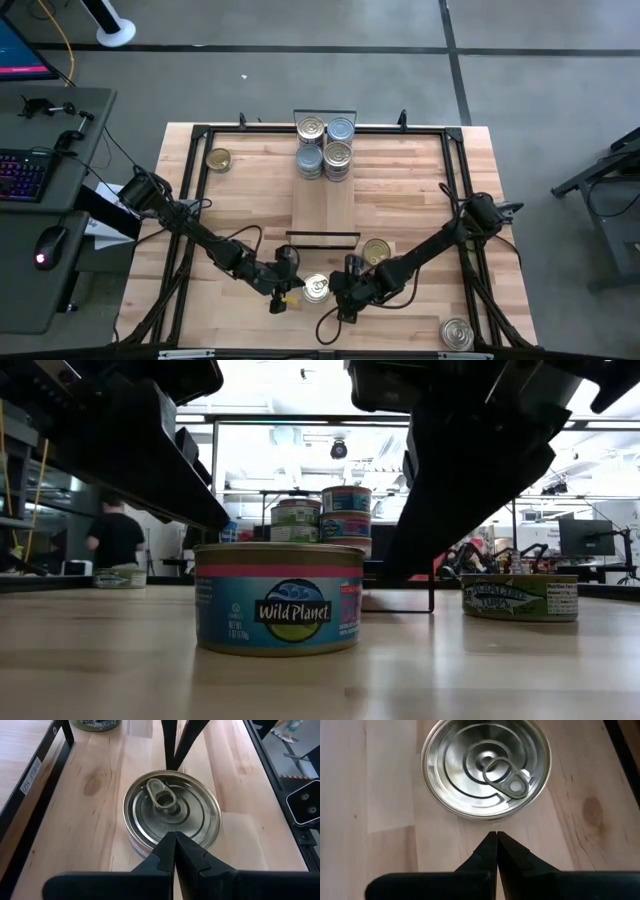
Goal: Stack canned seafood by type on shelf
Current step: Stack the pink and blue tuna cans on top of the pink and blue tuna can
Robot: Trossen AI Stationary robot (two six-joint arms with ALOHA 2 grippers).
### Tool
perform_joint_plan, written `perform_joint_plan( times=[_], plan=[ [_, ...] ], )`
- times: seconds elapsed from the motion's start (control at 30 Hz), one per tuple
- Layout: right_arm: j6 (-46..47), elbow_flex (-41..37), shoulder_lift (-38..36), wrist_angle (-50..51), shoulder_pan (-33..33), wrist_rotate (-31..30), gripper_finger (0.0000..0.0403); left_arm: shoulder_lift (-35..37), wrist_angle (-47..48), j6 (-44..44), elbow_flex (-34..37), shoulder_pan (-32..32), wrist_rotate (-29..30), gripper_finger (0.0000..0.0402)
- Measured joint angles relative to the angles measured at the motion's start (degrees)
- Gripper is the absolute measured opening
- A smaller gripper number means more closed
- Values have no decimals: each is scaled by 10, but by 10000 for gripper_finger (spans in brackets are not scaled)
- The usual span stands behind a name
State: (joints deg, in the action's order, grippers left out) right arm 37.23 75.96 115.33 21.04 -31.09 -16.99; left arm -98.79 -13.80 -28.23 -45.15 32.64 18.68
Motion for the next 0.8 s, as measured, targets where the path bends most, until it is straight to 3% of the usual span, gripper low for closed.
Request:
perform_joint_plan(
  times=[0.23, 0.8],
  plan=[
    [-2, 0, 1, -17, 0, -4, 0, -28, -29, -1, 0, 2, -25, 0],
    [-16, 0, 1, -54, 7, -9, 0, -34, -16, 0, 1, 5, -14, 0]
  ],
)
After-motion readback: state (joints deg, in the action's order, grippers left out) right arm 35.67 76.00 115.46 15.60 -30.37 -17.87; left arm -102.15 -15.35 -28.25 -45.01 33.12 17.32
